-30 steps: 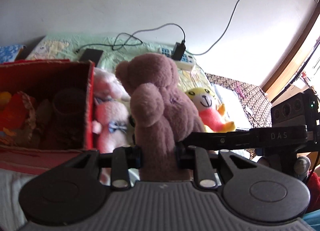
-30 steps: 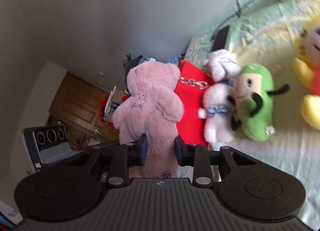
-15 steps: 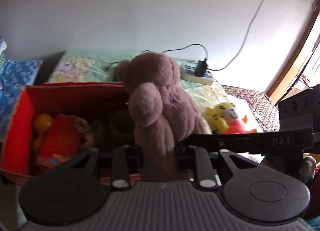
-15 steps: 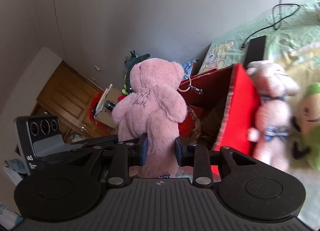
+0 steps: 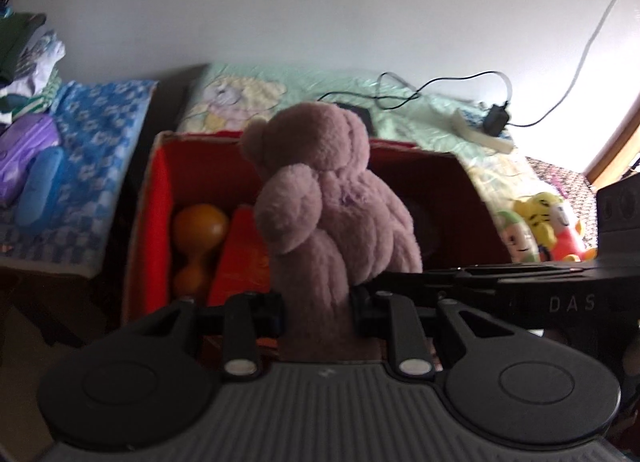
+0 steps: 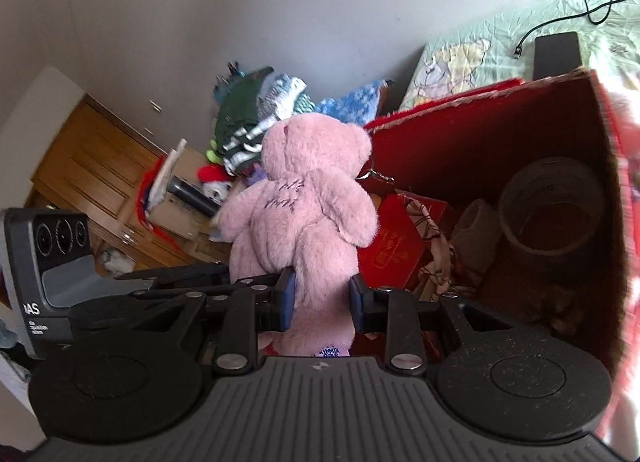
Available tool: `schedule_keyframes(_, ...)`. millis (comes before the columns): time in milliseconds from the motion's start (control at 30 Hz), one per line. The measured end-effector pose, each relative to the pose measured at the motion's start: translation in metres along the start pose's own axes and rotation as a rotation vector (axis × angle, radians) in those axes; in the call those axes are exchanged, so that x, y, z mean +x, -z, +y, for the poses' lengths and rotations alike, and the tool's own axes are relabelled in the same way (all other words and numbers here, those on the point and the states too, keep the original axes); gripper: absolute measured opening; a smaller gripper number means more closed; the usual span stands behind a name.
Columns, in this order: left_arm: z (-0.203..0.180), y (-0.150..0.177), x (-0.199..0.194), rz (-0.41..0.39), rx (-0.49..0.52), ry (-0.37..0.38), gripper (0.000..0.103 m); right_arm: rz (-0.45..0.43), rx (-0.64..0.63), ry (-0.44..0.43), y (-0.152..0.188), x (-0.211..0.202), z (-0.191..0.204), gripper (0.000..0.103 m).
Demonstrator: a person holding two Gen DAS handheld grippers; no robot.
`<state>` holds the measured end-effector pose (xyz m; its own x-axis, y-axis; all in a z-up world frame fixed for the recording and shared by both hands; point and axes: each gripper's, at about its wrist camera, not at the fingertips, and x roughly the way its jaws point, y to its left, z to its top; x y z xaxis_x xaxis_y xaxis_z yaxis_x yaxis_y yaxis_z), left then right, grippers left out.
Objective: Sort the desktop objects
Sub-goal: 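Carry the pink teddy bear over the red box and lower it inside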
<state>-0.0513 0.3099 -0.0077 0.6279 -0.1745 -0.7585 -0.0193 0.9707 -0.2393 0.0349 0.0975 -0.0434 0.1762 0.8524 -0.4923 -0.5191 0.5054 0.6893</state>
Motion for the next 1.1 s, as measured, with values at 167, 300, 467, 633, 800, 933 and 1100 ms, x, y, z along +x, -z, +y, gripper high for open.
schedule_keyframes(167,0.018,-0.004,0.019,0.035,0.005,-0.056,0.022,0.051,0.009,0.047,-0.006,0.030,0.003,0.030)
schedule_keyframes(300,0.034,-0.006,0.027,0.062,-0.028,-0.076,0.022,0.094,0.032,0.055,-0.011,0.050,0.002,0.030)
schedule_keyframes(467,0.036,-0.010,0.031,0.085,-0.027,-0.113,0.022,0.144,0.094,0.045,-0.016,0.059,-0.007,0.029)
schedule_keyframes(633,0.029,-0.009,0.036,0.111,-0.023,-0.156,0.022,0.169,0.147,0.050,-0.014,0.059,-0.017,0.029)
schedule_keyframes(800,0.031,-0.011,0.036,0.139,-0.040,-0.164,0.022,0.188,0.176,0.062,-0.013,0.058,-0.018,0.030)
schedule_keyframes(933,0.028,-0.008,0.031,0.142,-0.034,-0.175,0.034,0.192,0.228,0.047,-0.011,0.054,-0.023,0.030)
schedule_keyframes(1100,0.027,-0.006,0.013,0.079,-0.031,-0.213,0.063,0.192,0.273,0.068,-0.010,0.052,-0.028,0.030)
